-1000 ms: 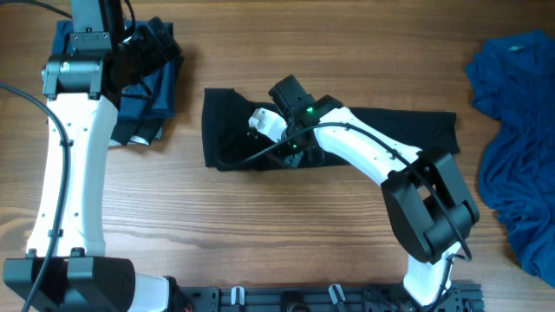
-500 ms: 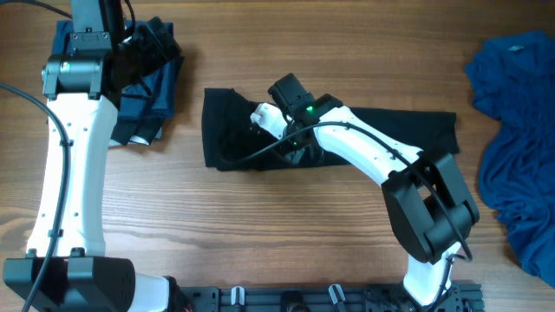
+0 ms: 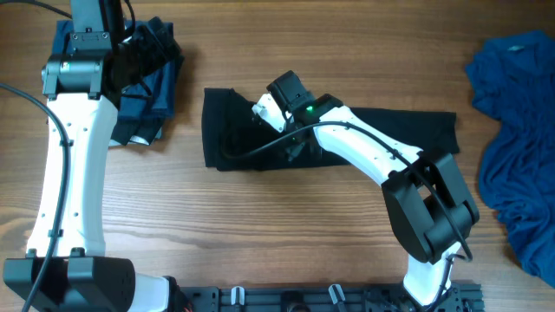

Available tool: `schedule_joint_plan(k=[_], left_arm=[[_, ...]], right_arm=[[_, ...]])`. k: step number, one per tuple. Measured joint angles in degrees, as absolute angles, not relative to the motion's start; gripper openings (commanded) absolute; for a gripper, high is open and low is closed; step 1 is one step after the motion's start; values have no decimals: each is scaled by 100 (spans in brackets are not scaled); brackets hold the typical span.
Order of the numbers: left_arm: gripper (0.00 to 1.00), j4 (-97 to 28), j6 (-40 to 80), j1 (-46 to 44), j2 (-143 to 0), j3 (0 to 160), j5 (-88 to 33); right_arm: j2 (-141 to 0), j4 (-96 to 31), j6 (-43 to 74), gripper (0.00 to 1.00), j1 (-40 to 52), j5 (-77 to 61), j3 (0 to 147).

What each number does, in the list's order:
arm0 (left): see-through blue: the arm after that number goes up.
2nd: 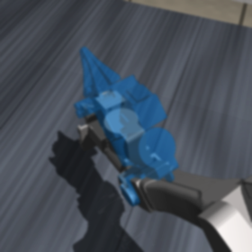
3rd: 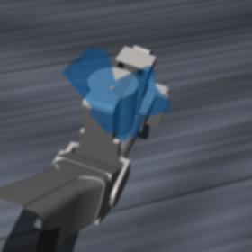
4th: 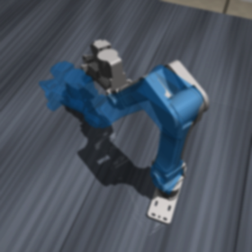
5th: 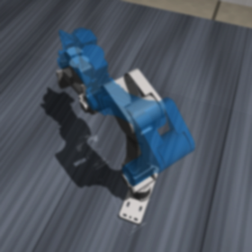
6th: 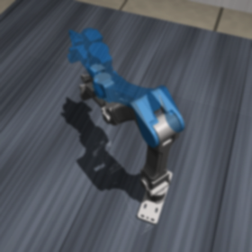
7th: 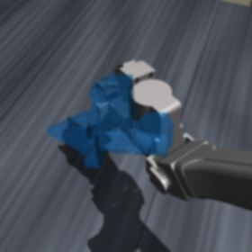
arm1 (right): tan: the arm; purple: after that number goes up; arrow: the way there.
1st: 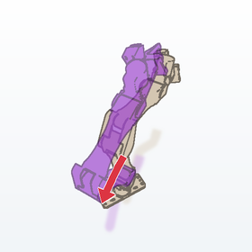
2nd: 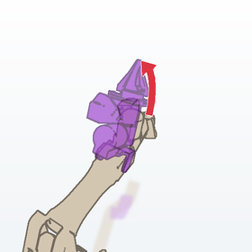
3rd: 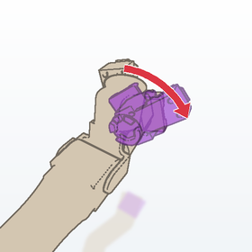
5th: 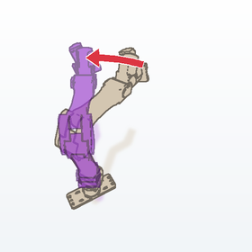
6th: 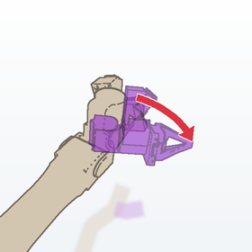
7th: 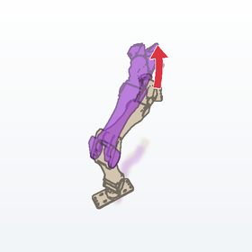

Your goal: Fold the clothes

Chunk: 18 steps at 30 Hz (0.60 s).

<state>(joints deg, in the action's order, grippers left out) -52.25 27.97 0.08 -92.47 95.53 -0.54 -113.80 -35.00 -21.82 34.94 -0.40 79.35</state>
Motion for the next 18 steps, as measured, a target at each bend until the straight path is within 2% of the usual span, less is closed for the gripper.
schedule_joint_plan(k=[4,6,7,9,10,11,18], left_arm=[[100,-5225,2794,8,-9247,9553,-54],[100,-5225,2794,8,-9247,9553,-54],[100,-5225,2794,8,-9247,9553,-54],[100,-5225,2797,8,-9247,9553,-54],[100,-5225,2794,8,-9247,9553,-54],[100,-5225,2794,8,-9247,9553,-54],[100,-5225,2797,8,-9247,9553,-54]], right_arm=[[-11380,-3752,-1573,74,3494,-95,8298],[-11367,-3817,-1319,66,3494,-287,8584],[-11343,-3813,-1214,57,3494,-462,8739],[-11240,-3802,-1017,20,3494,-871,8908],[-11185,-3793,-913,9,3494,-1083,8943],[-11157,-3785,-775,4,3494,-1245,8954],[-11203,-3559,-75,4,3503,-1699,8927]])
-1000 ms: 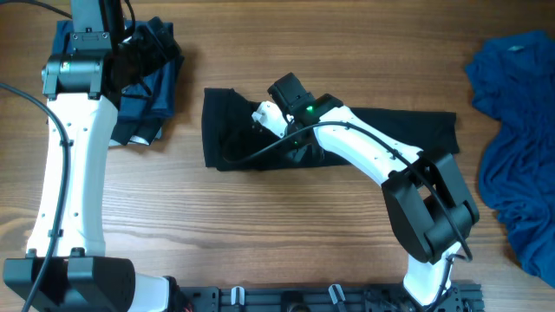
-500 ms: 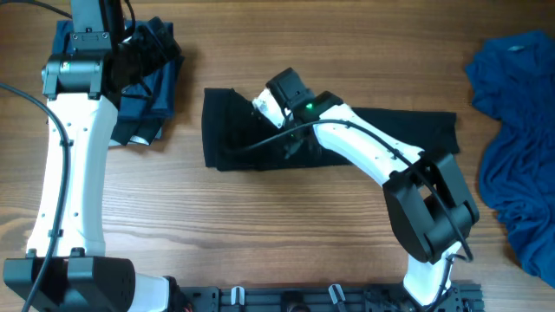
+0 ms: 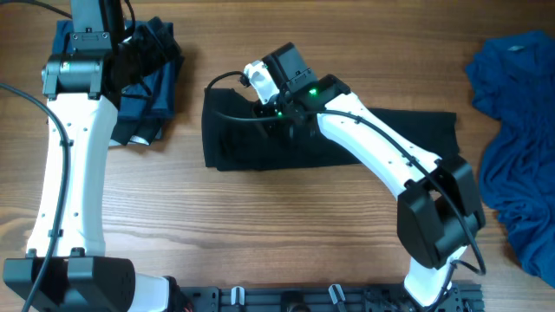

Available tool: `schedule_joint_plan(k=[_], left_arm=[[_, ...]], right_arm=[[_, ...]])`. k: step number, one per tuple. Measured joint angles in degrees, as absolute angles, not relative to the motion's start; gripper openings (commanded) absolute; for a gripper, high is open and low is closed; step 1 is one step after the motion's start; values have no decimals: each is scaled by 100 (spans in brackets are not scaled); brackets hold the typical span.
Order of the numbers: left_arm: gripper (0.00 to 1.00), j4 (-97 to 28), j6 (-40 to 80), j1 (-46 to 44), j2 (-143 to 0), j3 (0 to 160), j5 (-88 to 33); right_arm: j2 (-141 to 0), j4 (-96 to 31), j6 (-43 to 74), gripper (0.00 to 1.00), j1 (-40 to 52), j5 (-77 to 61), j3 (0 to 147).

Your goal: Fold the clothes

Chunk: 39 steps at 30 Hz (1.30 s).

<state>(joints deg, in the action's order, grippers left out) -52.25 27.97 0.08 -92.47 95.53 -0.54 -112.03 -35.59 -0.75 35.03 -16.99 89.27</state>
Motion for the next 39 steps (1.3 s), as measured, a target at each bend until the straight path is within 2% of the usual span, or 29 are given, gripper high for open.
schedule_joint_plan(k=[8,20,29,30,32,33,35,37,39], left_arm=[[100,-5225,2794,8,-9247,9553,-54],[100,-5225,2797,8,-9247,9553,-54],[100,-5225,2794,8,-9247,9553,-51],[100,-5225,2797,8,-9247,9553,-54],[100,-5223,2794,8,-9247,9553,-54],[100,-5225,2797,8,-9247,9553,-54],[100,-5225,2797,8,-9247,9553,-54],[100,-5225,2794,8,-9247,9553,-54],[100,-5225,2797,8,-9247,9553,-54]], right_arm=[[-12230,-3339,475,4,3955,-2062,8906],[-12425,-2799,539,5,4217,-2143,8945],[-12313,-3918,574,11,4121,-2209,9797],[-12219,-4117,580,14,4060,-2169,9872],[-11872,-4628,620,33,3813,-1981,10003],[-11627,-4884,637,38,3627,-1817,10038],[-11113,-5343,718,40,3164,-1448,10082],[-10659,-5837,816,49,2589,-1039,10149],[-10320,-6248,910,52,1962,-644,10195]])
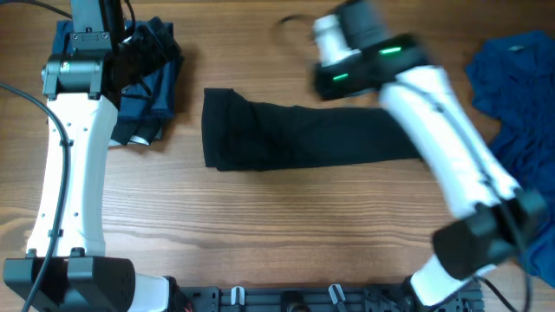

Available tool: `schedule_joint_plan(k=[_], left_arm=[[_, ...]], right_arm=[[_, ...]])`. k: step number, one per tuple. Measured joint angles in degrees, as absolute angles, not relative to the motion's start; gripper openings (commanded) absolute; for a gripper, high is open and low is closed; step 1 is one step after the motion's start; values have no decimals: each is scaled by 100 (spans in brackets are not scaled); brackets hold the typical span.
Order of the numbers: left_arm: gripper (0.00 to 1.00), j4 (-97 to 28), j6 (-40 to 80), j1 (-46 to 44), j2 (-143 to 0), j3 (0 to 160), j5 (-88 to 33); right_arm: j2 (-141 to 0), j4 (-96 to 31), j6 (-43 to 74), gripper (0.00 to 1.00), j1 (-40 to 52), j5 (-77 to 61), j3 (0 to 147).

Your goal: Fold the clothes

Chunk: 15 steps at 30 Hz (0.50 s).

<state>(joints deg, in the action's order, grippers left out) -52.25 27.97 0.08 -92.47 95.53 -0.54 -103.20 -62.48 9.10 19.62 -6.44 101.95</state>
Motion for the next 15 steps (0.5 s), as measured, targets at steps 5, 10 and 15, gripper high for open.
schedule_joint_plan(k=[5,10,15], left_arm=[[100,-5223,2797,8,-9247,9553,-54],[100,-5227,2797,8,-9247,9553,-54],[100,-5225,2797,8,-9247,9553,-54]], right_arm=[[-10141,-6993,982,56,322,80,10130],[-10184,-6560,985,56,-823,248,9435],[-10527,-5725,980,50,-1686,285,8527]])
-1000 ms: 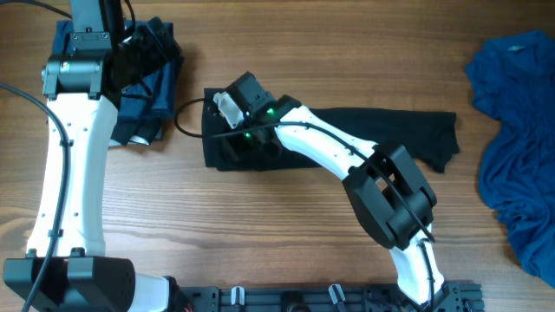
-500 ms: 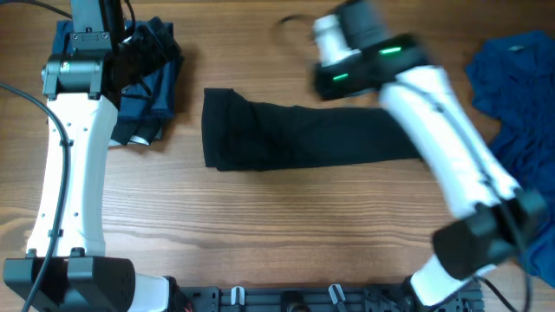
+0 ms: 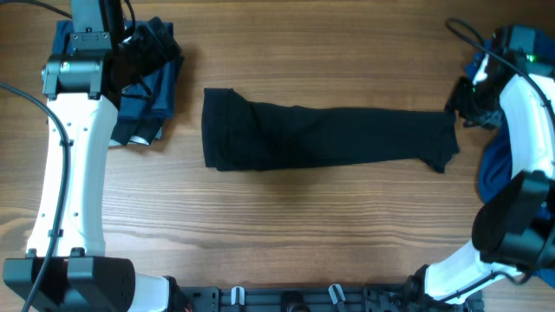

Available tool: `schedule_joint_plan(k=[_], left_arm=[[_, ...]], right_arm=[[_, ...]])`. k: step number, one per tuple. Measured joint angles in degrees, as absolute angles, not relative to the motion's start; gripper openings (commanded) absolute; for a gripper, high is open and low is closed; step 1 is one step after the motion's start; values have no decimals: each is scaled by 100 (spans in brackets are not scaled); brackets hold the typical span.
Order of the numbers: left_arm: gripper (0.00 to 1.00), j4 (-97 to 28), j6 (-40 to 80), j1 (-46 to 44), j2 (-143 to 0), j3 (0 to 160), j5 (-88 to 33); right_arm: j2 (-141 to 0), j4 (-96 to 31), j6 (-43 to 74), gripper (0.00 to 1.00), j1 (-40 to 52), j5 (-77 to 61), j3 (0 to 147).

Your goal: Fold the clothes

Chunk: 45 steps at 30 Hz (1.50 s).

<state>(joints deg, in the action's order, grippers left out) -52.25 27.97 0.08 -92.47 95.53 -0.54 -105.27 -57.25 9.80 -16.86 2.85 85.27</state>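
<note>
A black garment (image 3: 329, 137) lies flat across the middle of the table as one long strip, thicker at its left end. My right gripper (image 3: 464, 106) hangs at the strip's right end, at the far right of the overhead view; its jaws are too dark to read. My left gripper (image 3: 137, 54) sits over a stack of folded dark blue clothes (image 3: 152, 95) at the back left, and its fingers are lost against the dark cloth.
A crumpled blue garment (image 3: 487, 178) lies heaped at the right edge, partly under my right arm. The wooden table (image 3: 303, 234) shows bare in front of the black strip. The arm mounts stand along the front edge.
My right arm has moved from the back middle of the table, above the black garment, to the far right by the garment's right end. The left arm is unchanged.
My right gripper was down on the left-middle of the black garment, then slightly further left and back on it. Later it was clear of the cloth at the back middle, and now it is at the right end. The left arm stayed over the folded stack throughout.
</note>
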Motion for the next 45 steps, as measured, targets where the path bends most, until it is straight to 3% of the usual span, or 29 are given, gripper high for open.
schedule_joint_plan(k=[6,16,18,21,22,23,24,25,27,38,45], left_arm=[[100,-5223,2797,8,-9247,9553,-54],[100,-5225,2794,8,-9247,9553,-54],[100,-5227,2797,8,-9247,9553,-54],[100,-5225,2794,8,-9247,9553,-54],[100,-5225,2797,8,-9247,9553,-54],[100,-5223,2797,8,-9247,9553,-54],[100,-5225,2794,8,-9247,9553,-54],[100,-5225,2797,8,-9247,9553,-54],[100,-5225,2794,8,-9247,9553,-54],[100,-5225,2794,8,-9247,9553,-54],[100,-5225,2794,8,-9247,9553,-54]], right_arm=[[-10908,-4788,561,66,-1826,38,7870],[-11533,-4119,119,68,-1822,-43,7644],[-11537,-4115,121,65,-1822,-40,7644],[-11566,-4101,167,35,-1822,-134,7644],[-11577,-4099,174,33,-1822,-215,7647],[-11583,-4095,178,34,-1815,-298,7647],[-11585,-4093,187,38,-1806,-364,7647],[-11590,-4091,183,51,-1804,-386,7647],[-11594,-4086,161,57,-1813,-370,7647],[-11642,-4316,-165,67,-1859,-298,7859],[-11638,-4449,-178,66,-1874,43,7924]])
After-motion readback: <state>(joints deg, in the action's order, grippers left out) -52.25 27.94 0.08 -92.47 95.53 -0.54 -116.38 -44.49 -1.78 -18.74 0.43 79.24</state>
